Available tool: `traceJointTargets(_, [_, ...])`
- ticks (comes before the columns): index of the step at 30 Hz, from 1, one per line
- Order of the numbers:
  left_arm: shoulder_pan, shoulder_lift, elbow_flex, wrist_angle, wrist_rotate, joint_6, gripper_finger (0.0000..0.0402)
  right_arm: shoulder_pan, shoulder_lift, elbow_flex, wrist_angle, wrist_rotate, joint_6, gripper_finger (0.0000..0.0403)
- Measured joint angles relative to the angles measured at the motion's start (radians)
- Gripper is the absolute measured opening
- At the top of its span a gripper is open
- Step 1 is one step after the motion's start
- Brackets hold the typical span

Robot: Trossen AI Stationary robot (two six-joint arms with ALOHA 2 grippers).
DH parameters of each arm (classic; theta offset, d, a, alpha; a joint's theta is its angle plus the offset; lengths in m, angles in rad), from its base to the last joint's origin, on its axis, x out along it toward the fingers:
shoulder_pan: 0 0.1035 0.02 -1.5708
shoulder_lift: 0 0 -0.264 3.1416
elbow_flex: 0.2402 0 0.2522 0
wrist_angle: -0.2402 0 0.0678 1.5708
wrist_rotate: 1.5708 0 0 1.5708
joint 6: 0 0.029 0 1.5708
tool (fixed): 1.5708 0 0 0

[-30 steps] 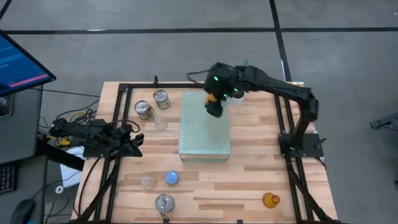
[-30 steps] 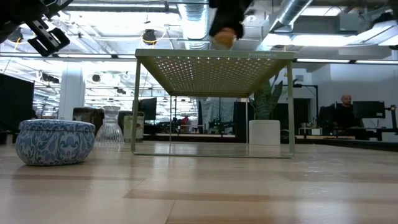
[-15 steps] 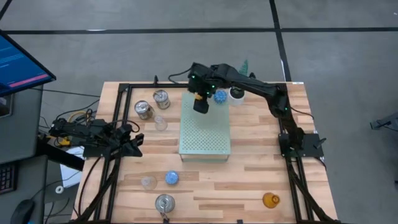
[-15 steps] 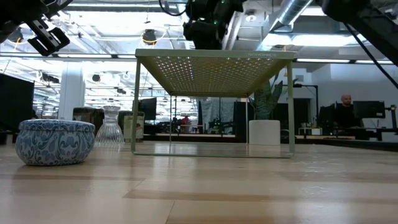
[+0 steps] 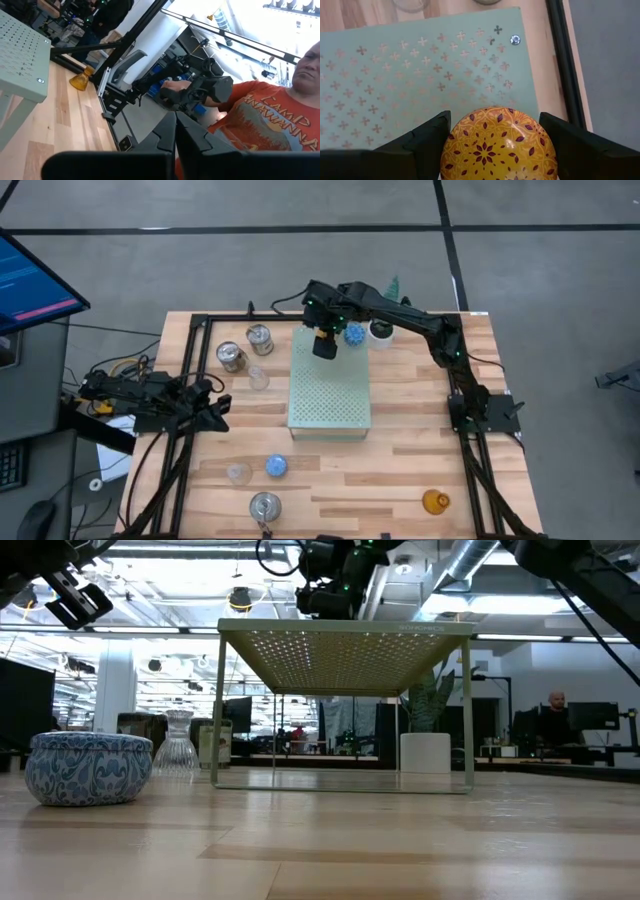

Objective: Stock candles and holders on shelf
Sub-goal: Put the yellow scented candle on the shelf aligned with the other scented candle

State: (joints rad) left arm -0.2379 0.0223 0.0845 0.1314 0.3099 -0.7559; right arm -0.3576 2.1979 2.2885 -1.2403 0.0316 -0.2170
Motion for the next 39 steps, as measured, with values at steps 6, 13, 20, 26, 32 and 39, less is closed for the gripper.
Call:
traceJointTargets(6, [0.0,0.0,0.0,0.0,-0.003,0.0,0.0006,-0.016,0.0,-0.023,0.017,0.006,-0.003,0.0283])
traceJointTargets(13, [0.0,0.0,0.0,0.0,-0.003,0.0,0.0007,-0.031,0.0,-0.036,0.034,0.009,-0.018,0.0283])
traceJointTargets(20, [0.0,0.0,0.0,0.0,-0.006,0.0,0.0007,-0.032,0.0,-0.036,0.021,-0.004,-0.022,0.0283])
traceJointTargets(26, [0.0,0.0,0.0,0.0,-0.011,0.0,0.0007,-0.032,0.0,-0.036,0.029,-0.005,-0.022,0.0283])
traceJointTargets(32, [0.0,0.0,0.0,0.001,-0.011,0.0,0.0009,-0.03,0.0,-0.036,0.024,-0.005,-0.022,0.0283])
traceJointTargets(39, [0.0,0.0,0.0,0.0,-0.011,0.0,0.001,-0.028,0.0,-0.036,0.025,-0.006,-0.021,0.0283])
